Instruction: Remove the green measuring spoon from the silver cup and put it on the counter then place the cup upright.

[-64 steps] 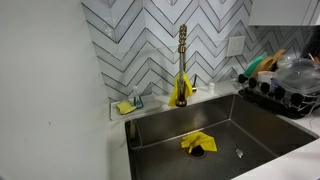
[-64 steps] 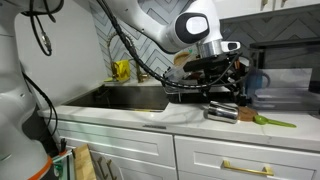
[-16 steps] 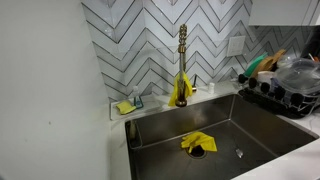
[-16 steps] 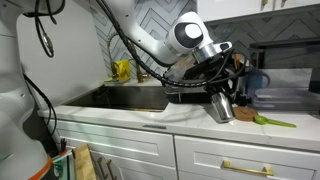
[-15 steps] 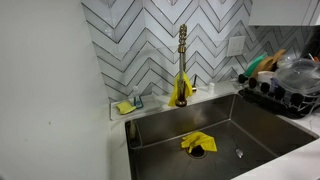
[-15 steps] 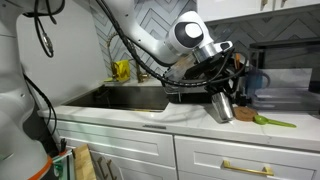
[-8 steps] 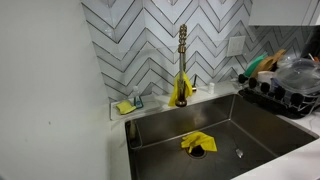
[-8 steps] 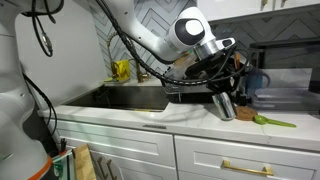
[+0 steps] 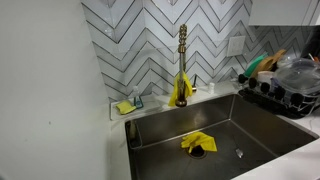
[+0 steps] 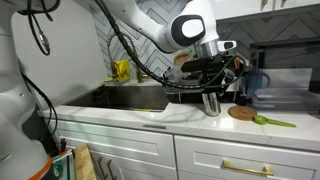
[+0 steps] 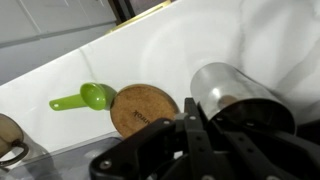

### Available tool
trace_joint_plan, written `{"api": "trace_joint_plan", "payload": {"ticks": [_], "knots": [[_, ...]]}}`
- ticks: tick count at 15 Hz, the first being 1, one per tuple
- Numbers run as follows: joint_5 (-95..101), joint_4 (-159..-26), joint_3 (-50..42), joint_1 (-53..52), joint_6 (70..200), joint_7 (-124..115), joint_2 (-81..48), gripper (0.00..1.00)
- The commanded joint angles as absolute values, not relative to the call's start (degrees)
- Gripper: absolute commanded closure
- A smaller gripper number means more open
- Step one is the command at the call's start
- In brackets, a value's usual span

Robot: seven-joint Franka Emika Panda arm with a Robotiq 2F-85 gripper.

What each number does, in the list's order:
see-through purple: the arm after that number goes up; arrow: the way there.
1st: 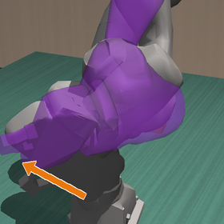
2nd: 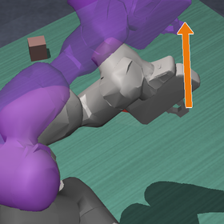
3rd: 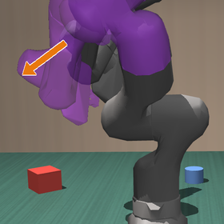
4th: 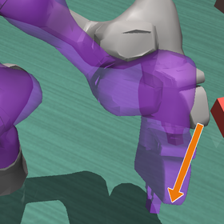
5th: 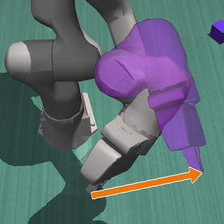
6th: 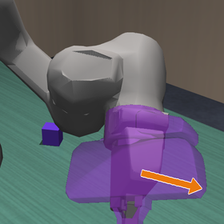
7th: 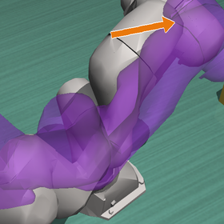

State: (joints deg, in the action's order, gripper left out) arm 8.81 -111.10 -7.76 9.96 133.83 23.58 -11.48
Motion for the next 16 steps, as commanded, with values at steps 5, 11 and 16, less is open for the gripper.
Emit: {"api": "trace_joint_plan", "payload": {"ticks": [5,11,16], "knots": [[5.35,-109.94,-6.65,10.54,128.33,25.95,-9.11,0.38],[2.72,-105.63,-5.62,9.9,118.21,30.79,-5.96,0.0],[4.45,-101.04,-5.52,8.65,110.0,30.75,-3.06,0.0]]}}
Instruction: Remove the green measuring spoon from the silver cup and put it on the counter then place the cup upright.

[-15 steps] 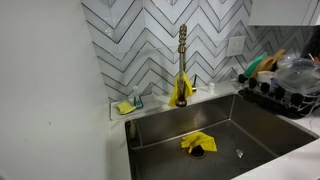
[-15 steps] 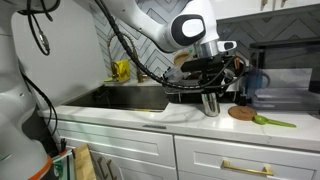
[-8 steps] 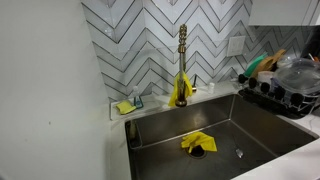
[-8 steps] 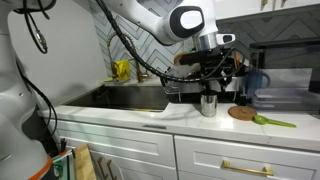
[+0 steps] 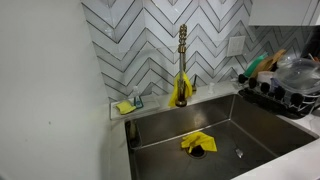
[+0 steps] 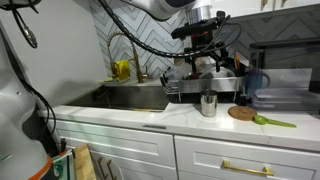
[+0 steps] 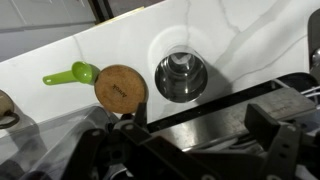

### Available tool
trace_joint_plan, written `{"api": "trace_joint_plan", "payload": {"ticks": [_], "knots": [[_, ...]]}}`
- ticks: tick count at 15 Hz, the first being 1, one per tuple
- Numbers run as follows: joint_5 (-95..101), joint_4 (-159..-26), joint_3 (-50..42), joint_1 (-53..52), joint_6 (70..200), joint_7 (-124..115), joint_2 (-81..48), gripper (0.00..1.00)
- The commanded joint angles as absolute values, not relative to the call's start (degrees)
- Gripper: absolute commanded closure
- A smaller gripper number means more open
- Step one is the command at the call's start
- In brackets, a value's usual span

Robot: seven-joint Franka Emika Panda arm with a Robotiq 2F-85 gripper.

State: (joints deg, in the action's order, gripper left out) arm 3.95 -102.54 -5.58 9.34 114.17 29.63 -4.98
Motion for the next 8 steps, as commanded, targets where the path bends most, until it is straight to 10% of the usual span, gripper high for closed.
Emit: {"api": "trace_joint_plan", "payload": {"ticks": [1,8], "knots": [[4.12,-100.31,-5.53,8.51,108.95,31.13,-2.72,0.0],[3.68,-97.57,-5.92,7.78,107.65,31.56,-1.15,0.0]]}}
